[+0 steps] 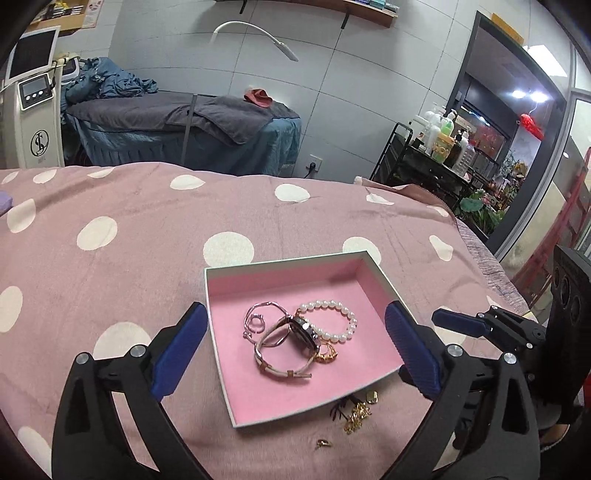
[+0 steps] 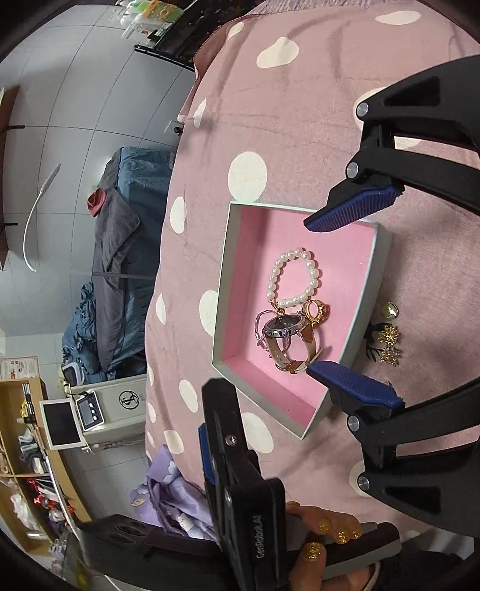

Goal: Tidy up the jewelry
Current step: 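Open both tools and withdraw them from the box, then grasp the gold earring with the left tool while the right tool grasps the gold heart charm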

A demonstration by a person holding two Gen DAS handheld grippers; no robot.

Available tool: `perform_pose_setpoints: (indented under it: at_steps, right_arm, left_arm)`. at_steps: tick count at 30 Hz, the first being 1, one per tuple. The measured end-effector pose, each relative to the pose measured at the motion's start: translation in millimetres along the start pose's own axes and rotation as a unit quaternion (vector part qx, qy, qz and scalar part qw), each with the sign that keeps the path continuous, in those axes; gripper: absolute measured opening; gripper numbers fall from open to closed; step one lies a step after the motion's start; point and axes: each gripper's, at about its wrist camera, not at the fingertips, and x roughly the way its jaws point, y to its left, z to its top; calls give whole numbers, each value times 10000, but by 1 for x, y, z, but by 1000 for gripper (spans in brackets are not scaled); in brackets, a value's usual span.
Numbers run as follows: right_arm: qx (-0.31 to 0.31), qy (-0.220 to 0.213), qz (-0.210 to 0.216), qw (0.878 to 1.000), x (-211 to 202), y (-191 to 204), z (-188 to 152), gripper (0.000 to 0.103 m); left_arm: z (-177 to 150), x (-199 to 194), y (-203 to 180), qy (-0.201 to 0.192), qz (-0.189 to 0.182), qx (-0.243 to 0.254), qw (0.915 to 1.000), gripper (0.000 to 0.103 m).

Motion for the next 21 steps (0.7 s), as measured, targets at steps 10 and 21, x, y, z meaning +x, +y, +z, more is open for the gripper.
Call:
perform_pose_setpoints:
  at_steps: [10, 21]
  right_arm:
    - [251, -106, -135, 9995, -19, -6, -25, 75]
    - [98, 183, -182, 9996, -14, 4, -58, 71]
  left_arm:
    - [-47, -34, -1, -148, 442, 299, 9985, 96]
    - [-95, -32, -11, 135, 514, 502, 9973, 96]
